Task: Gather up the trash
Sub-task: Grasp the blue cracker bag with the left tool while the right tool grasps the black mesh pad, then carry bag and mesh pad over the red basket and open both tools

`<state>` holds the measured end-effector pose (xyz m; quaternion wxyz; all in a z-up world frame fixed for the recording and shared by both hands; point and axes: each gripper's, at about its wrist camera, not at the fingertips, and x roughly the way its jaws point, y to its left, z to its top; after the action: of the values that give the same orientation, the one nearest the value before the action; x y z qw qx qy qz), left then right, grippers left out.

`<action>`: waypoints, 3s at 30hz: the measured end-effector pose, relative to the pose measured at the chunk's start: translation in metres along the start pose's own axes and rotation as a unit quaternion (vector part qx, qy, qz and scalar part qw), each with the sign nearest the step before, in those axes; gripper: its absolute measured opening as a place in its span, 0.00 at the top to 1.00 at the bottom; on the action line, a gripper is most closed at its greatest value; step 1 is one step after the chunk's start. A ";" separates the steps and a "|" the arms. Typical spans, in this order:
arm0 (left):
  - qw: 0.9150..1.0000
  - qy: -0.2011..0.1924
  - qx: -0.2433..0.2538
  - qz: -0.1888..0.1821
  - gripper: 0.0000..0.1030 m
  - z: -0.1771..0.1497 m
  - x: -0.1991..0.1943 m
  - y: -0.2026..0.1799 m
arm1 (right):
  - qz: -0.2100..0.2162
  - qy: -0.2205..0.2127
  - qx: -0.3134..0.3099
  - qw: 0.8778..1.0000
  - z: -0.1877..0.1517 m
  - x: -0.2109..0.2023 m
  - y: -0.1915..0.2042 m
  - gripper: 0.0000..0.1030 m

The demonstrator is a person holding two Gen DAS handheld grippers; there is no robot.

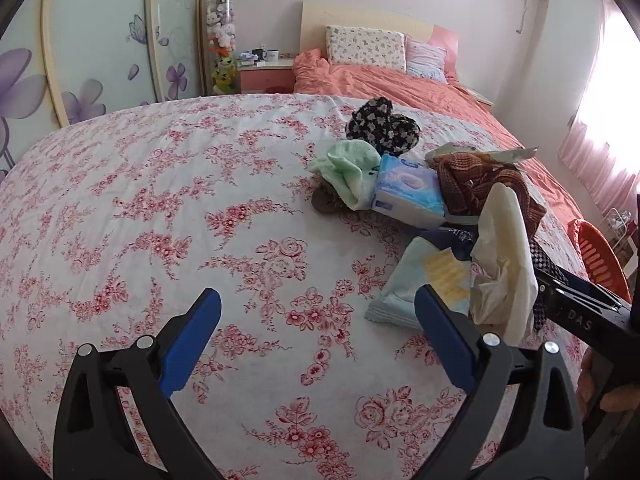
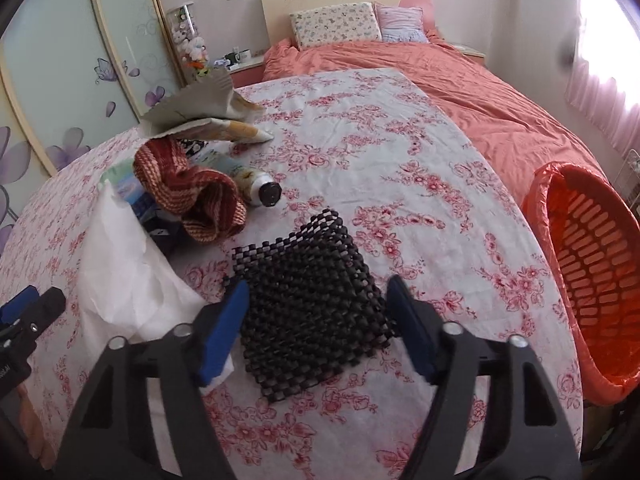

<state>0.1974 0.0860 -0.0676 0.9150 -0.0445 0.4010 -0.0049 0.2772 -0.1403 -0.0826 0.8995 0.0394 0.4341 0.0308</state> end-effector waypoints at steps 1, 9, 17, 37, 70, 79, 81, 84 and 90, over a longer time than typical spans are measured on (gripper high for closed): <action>1.000 0.002 0.002 -0.005 0.06 0.000 0.001 -0.001 | -0.002 -0.001 -0.003 1.000 0.000 -0.001 0.001 0.52; 0.999 0.012 0.011 -0.049 0.06 -0.001 0.005 -0.022 | -0.010 -0.020 -0.011 1.000 -0.002 -0.011 -0.002 0.88; 0.997 0.032 0.027 -0.059 0.14 0.003 0.019 -0.043 | -0.073 -0.028 0.035 0.996 0.002 -0.014 -0.037 0.88; 0.998 0.039 0.033 -0.038 0.44 -0.001 0.021 -0.029 | -0.069 -0.016 0.050 0.996 0.002 -0.006 -0.043 0.85; 0.999 0.030 0.002 0.029 0.40 0.004 0.026 0.015 | -0.059 -0.011 0.075 0.995 0.001 -0.004 -0.052 0.75; 1.000 0.023 0.002 0.013 0.48 0.003 0.021 0.020 | -0.042 -0.015 0.065 0.997 0.001 -0.007 -0.051 0.85; 1.000 0.019 0.005 0.014 0.49 0.002 0.018 0.020 | -0.038 -0.021 0.065 0.997 0.000 -0.012 -0.049 0.87; 1.000 0.011 0.004 0.018 0.50 0.002 0.009 0.023 | -0.027 -0.037 0.058 0.997 0.000 -0.025 -0.043 0.88; 1.000 -0.011 -0.001 0.021 0.50 0.009 -0.015 0.023 | -0.014 -0.069 0.053 0.996 0.005 -0.058 -0.040 0.88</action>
<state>0.1930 0.1101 -0.0529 0.9192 -0.0375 0.3918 0.0151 0.2457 -0.1853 -0.0381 0.9242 0.0832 0.3728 -0.0079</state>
